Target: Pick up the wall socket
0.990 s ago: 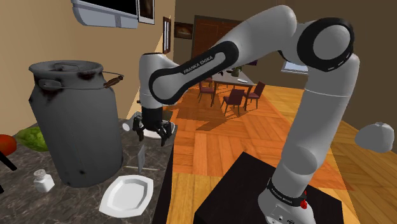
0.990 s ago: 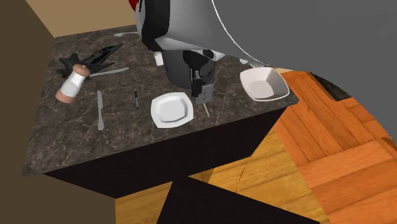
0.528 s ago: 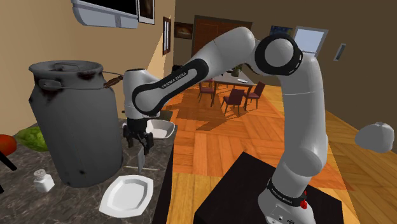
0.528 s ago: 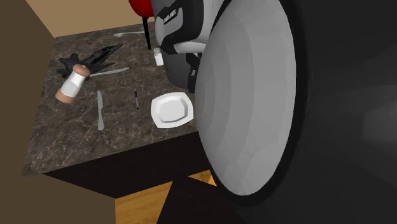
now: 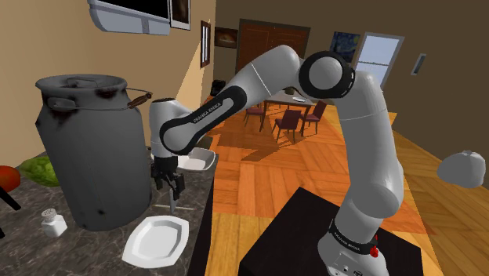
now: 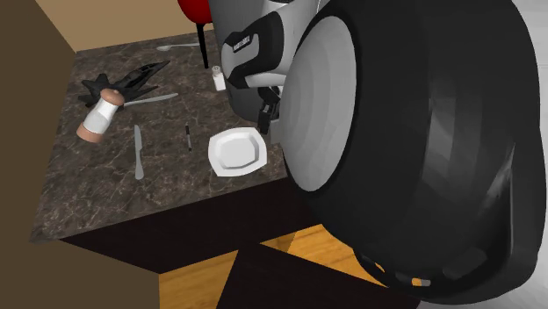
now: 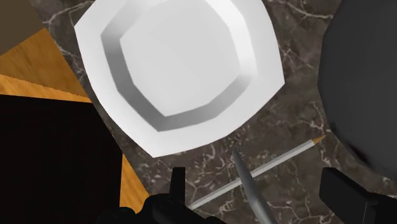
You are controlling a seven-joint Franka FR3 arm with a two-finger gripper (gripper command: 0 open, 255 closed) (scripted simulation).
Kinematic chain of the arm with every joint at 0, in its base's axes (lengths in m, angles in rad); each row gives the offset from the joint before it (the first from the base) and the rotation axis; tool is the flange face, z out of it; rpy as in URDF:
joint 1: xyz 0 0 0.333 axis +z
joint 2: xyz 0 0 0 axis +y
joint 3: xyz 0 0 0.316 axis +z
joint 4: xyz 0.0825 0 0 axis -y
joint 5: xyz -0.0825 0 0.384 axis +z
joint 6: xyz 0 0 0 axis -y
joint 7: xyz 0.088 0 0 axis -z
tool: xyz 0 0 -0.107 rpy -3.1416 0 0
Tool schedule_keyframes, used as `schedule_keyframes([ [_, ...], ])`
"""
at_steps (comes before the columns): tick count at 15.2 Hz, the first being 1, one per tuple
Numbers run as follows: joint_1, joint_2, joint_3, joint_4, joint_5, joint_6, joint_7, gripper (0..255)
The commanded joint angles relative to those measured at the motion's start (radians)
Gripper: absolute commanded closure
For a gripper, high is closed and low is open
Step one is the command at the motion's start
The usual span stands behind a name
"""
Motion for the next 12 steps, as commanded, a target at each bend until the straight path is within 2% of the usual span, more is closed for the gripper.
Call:
schedule_keyframes([
  [1,0.004,0.015,-0.006,-0.004,-0.007,0.018,0.003,0],
  [2,0.004,0.015,-0.006,-0.004,-0.007,0.019,0.003,0],
  [3,0.004,0.014,-0.005,-0.004,-0.007,0.018,0.003,255],
  [12,0.004,0.015,-0.006,-0.004,-0.007,0.018,0.003,255],
])
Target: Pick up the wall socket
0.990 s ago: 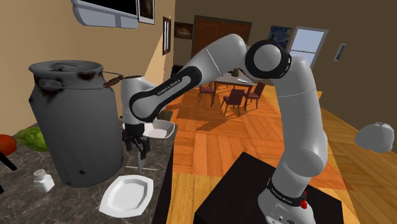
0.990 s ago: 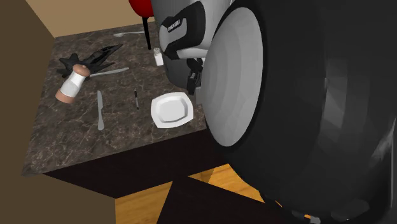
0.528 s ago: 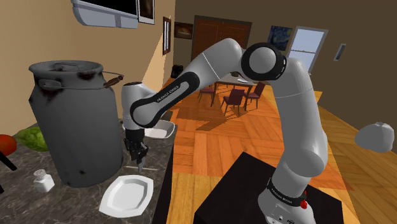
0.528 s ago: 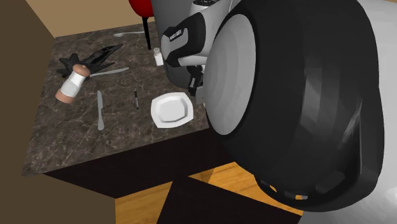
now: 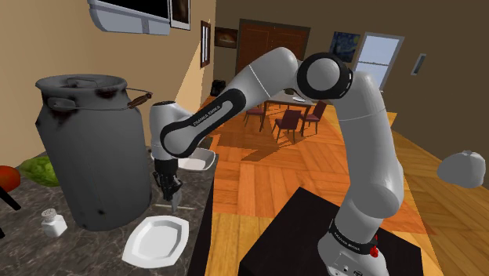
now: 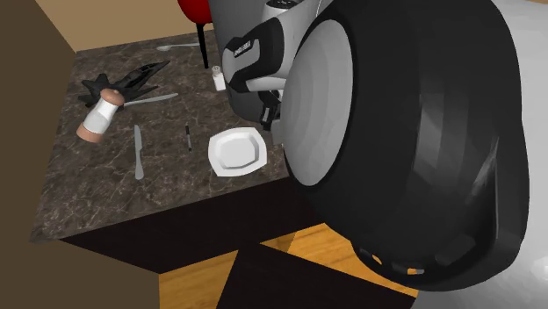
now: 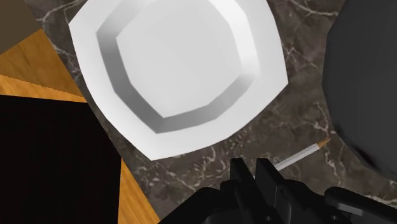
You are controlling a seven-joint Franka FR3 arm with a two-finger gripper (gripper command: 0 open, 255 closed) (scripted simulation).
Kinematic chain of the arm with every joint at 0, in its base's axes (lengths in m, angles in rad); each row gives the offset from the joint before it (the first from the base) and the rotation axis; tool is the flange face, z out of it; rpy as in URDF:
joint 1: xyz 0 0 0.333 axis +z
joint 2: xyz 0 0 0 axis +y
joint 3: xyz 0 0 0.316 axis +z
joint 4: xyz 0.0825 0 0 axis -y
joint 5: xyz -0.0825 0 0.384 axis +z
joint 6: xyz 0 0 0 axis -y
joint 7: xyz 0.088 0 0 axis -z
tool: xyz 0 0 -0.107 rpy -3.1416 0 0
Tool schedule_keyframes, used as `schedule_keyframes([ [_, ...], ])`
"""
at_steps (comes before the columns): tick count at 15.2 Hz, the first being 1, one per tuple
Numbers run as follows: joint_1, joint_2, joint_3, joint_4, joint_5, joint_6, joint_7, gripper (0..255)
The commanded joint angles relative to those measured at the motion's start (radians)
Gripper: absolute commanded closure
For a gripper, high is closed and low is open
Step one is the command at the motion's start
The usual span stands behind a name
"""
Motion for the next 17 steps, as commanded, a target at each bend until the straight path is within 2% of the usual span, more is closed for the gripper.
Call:
schedule_keyframes([
  [1,-0.003,-0.009,0.003,0.001,0.004,-0.009,-0.002,255],
  [17,-0.03,-0.118,0.04,0.045,0.059,-0.154,-0.023,255],
])
